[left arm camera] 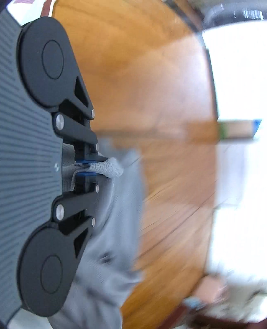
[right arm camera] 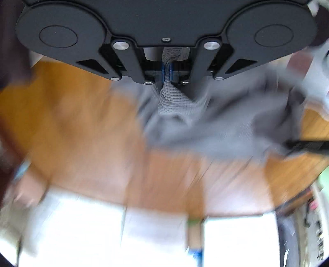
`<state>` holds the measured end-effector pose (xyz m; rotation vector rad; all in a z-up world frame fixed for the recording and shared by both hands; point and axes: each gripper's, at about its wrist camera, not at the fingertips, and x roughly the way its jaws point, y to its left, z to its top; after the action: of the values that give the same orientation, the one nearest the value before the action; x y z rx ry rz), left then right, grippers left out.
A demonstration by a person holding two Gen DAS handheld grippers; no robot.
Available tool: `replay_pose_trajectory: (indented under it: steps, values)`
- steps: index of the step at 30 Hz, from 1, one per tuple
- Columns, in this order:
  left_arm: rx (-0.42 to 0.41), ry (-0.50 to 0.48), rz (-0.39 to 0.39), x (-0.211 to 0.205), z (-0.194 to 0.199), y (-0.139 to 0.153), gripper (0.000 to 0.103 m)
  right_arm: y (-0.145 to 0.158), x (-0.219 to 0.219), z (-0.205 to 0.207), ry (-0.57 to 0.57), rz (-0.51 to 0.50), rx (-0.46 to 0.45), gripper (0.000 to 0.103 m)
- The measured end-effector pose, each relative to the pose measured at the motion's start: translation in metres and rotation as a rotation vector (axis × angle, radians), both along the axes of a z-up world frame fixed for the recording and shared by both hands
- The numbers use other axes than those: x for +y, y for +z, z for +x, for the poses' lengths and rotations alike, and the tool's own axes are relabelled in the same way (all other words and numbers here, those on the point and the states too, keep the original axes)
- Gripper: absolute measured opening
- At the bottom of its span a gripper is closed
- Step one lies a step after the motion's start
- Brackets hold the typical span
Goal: Fold clothes
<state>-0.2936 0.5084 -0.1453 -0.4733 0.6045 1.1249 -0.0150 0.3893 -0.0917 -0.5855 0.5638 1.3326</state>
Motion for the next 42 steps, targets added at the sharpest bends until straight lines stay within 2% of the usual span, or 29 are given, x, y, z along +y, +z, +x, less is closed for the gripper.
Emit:
replay_pose_trajectory:
  steps: [2, 3, 5, 6, 7, 9, 11, 14, 16, 18, 20, 21, 22, 23, 25, 27, 30, 33, 36, 37, 39, 41, 42]
  values:
    - [-0.055, 0.052, 0.006, 0.002, -0.022, 0.009, 0.008, 0.033, -0.004, 0.008, -0.059, 0.094, -0.113, 0.003]
    - [-0.051, 0.079, -0.006, 0.004, -0.028, 0.008, 0.008, 0.047, -0.007, 0.011, -0.090, 0.133, -0.179, 0.003]
    - [-0.021, 0.148, -0.017, 0.008, -0.039, 0.004, 0.008, 0.055, -0.009, 0.017, -0.155, 0.129, -0.324, 0.004]
    - [0.001, 0.187, -0.019, 0.011, -0.043, 0.001, 0.008, 0.058, -0.011, 0.019, -0.188, 0.124, -0.396, 0.007]
    - [0.019, 0.228, -0.016, 0.014, -0.047, 0.000, 0.008, 0.051, -0.009, 0.024, -0.228, 0.093, -0.461, 0.018]
    - [0.023, 0.316, 0.024, 0.019, -0.059, 0.005, 0.008, 0.030, -0.006, 0.038, -0.311, 0.015, -0.532, 0.026]
    - [0.027, 0.404, 0.064, 0.023, -0.070, 0.010, 0.008, 0.011, -0.006, 0.056, -0.353, -0.067, -0.474, 0.026]
    - [0.027, 0.525, 0.114, 0.031, -0.086, 0.017, 0.008, -0.003, -0.017, 0.071, -0.397, -0.118, -0.320, 0.031]
    - [-0.026, 0.496, 0.052, 0.040, -0.087, 0.011, 0.008, -0.007, -0.021, 0.075, -0.402, -0.130, -0.244, 0.031]
    - [-0.076, 0.447, -0.011, 0.043, -0.086, 0.005, 0.011, -0.008, -0.020, 0.070, -0.368, -0.126, -0.178, 0.033]
    - [-0.144, 0.374, -0.078, 0.037, -0.081, 0.001, 0.024, -0.007, -0.020, 0.065, -0.288, -0.104, -0.097, 0.038]
    - [-0.184, 0.334, -0.108, 0.033, -0.078, 0.000, 0.038, -0.006, -0.019, 0.060, -0.242, -0.095, -0.052, 0.045]
    - [-0.249, 0.281, -0.130, 0.026, -0.074, 0.000, 0.048, -0.006, -0.019, 0.056, -0.195, -0.085, -0.008, 0.047]
    - [-0.310, 0.217, -0.155, 0.019, -0.067, 0.001, 0.051, -0.005, -0.018, 0.051, -0.150, -0.076, 0.035, 0.049]
    - [-0.359, 0.084, -0.200, 0.012, -0.042, -0.001, 0.054, -0.008, -0.014, 0.039, -0.075, -0.077, 0.071, 0.052]
    - [-0.326, -0.033, -0.234, 0.003, -0.010, -0.007, 0.056, -0.013, -0.010, 0.027, -0.013, -0.095, 0.065, 0.055]
    - [-0.142, -0.206, -0.287, -0.017, 0.044, -0.028, 0.056, -0.030, -0.001, 0.010, 0.030, -0.151, 0.013, 0.056]
    - [0.093, -0.358, -0.313, -0.040, 0.090, -0.055, 0.057, -0.042, 0.008, 0.017, -0.023, -0.169, 0.030, 0.056]
    - [0.263, -0.418, -0.297, -0.054, 0.115, -0.076, 0.062, -0.055, 0.017, 0.024, -0.075, -0.188, 0.047, 0.056]
    - [0.286, -0.405, -0.298, -0.052, 0.117, -0.081, 0.063, -0.058, 0.020, 0.027, -0.094, -0.191, 0.059, 0.056]
    - [0.331, -0.379, -0.299, -0.049, 0.120, -0.091, 0.063, -0.050, 0.018, 0.046, -0.149, -0.154, 0.195, 0.055]
    - [0.364, -0.354, -0.300, -0.045, 0.122, -0.100, 0.066, -0.052, 0.019, 0.057, -0.188, -0.160, 0.269, 0.055]
    - [0.326, -0.343, -0.299, -0.043, 0.120, -0.099, 0.054, -0.056, 0.023, 0.057, -0.188, -0.175, 0.260, 0.050]
